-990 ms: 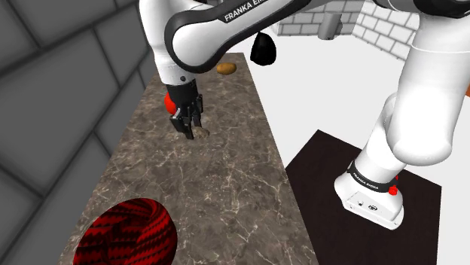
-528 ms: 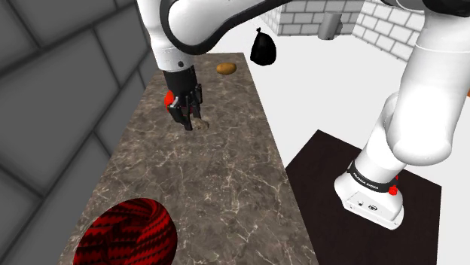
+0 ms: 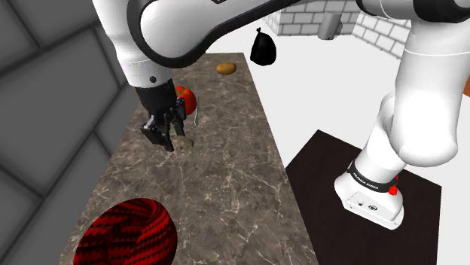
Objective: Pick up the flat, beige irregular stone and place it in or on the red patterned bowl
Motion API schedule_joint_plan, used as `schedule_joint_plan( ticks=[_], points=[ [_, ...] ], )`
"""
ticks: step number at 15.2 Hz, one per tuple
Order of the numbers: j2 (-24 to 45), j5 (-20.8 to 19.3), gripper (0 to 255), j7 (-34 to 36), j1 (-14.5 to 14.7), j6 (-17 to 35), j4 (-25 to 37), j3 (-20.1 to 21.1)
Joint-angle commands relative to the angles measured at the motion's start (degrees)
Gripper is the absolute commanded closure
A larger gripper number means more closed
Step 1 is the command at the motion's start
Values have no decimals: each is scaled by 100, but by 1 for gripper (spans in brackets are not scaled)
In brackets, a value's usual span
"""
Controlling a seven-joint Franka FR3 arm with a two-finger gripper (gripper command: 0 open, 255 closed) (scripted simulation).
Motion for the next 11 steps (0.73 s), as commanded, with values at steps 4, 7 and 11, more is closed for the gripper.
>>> schedule_joint_plan(
  ticks=[4,7,11],
  points=[
    [532,-214,255,694,531,-150,668,166],
    [929,-372,255,1076,891,-314,1217,226],
    [1556,-604,255,1542,1438,-621,2143,258]
  ],
)
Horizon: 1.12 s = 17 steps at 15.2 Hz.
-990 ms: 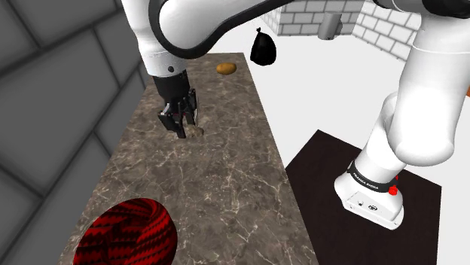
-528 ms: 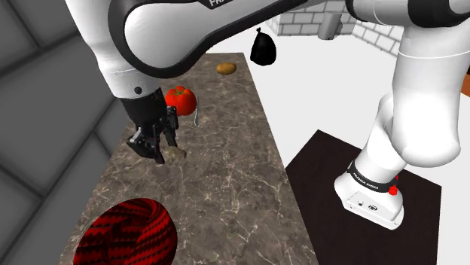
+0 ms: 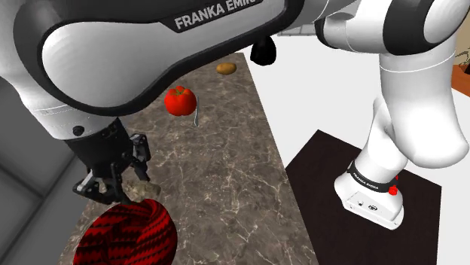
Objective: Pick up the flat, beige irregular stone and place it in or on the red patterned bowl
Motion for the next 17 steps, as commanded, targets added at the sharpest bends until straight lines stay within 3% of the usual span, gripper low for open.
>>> schedule_joint_plan(
  ticks=[1,3,4,17],
  points=[
    [314,-112,255,204,264,-149,463,-1],
    [711,-237,255,399,590,-383,1102,-16],
    [1107,-352,255,543,898,-638,1767,-39],
    [1123,-371,255,555,744,358,757,-78]
  ],
)
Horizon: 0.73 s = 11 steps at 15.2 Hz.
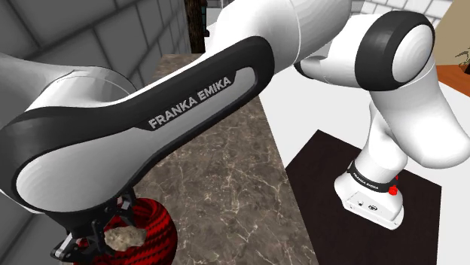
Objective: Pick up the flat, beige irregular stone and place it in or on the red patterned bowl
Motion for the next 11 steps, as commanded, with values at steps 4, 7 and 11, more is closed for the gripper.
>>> schedule_joint_plan(
  ticks=[4,7,11],
  points=[
    [7,-8,255,5,-18,141,-136,-4],
    [7,-8,255,5,-18,141,-136,-4],
    [35,-14,0,-2,-14,133,-101,-10]
  ],
)
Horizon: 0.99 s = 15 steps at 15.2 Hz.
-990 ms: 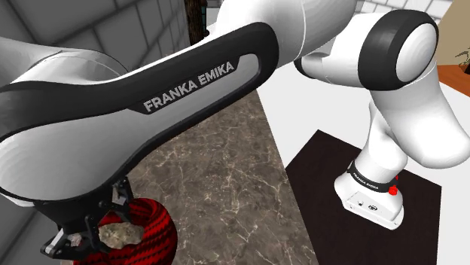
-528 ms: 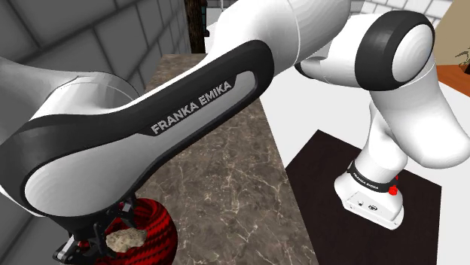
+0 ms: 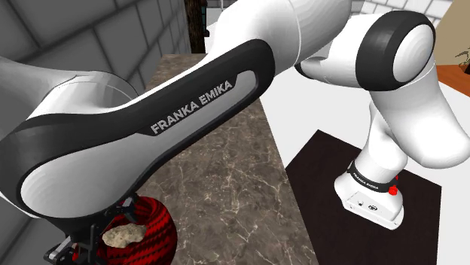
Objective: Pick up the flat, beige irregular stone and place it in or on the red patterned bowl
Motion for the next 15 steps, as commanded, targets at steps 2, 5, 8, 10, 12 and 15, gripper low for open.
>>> schedule_joint_plan(
  ticks=[2,5,8,10,12,15],
  points=[
    [17,-10,0,-3,-32,14,-73,-27],
    [-2,5,0,-7,-6,-194,122,-17],
    [40,11,0,-47,81,-763,750,-16],
    [40,11,0,-47,81,-763,751,-17],
    [40,11,0,-47,81,-763,750,-16],
    [40,11,0,-47,81,-763,751,-17]
  ],
)
